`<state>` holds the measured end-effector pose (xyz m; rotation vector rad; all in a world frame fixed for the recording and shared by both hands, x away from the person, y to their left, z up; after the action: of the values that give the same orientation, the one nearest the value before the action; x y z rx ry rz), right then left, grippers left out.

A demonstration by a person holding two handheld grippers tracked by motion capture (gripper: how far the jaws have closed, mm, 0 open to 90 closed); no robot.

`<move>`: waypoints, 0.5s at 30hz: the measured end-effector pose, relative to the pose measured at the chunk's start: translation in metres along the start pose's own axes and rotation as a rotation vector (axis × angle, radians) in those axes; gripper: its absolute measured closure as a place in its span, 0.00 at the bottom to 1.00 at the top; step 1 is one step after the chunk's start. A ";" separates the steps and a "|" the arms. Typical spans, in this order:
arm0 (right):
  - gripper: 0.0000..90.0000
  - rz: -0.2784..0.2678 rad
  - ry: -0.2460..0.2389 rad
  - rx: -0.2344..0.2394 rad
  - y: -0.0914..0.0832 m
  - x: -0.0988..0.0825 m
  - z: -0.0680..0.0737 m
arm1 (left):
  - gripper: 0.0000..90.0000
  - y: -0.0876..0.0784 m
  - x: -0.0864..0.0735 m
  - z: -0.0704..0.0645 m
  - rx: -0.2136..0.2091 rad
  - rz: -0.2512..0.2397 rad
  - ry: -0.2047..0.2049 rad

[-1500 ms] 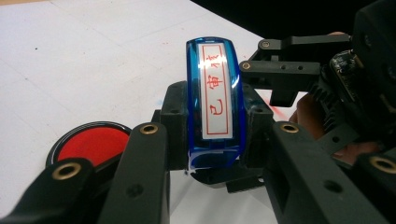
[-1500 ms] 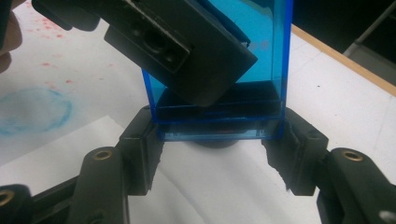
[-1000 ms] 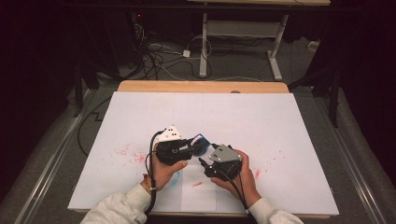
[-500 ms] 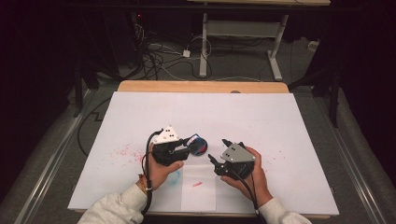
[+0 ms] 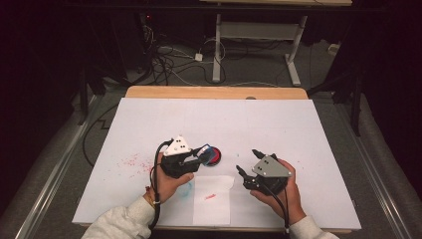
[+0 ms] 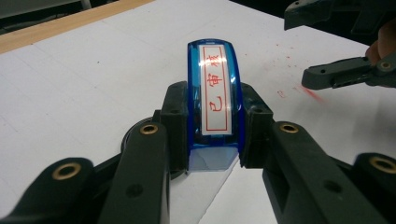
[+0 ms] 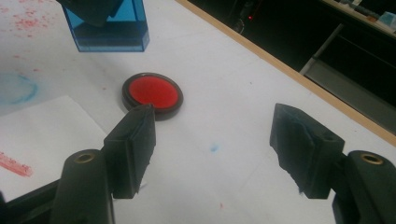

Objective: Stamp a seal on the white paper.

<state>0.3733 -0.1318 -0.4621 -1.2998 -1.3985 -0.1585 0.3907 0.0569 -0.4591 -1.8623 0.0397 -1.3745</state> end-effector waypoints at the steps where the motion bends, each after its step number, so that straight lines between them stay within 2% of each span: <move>1: 0.35 0.001 -0.001 -0.003 -0.001 -0.002 -0.001 | 0.75 0.000 0.000 0.001 0.008 0.002 0.004; 15: 0.33 0.027 0.029 -0.020 -0.015 -0.030 -0.017 | 0.75 -0.003 -0.005 0.005 0.037 0.025 0.029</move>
<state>0.3644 -0.1666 -0.4711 -1.3276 -1.3571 -0.1732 0.3918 0.0644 -0.4614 -1.8059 0.0519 -1.3757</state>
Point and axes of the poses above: each handheld gripper's, and its own axes: y roughly forward along the jaws, x roughly out of its top, z roughly to its left, the point moved 8 cm from there along y, roughly forward along the jaws, and after that the axes turned 9 degrees about z, right-handed, at the moved point
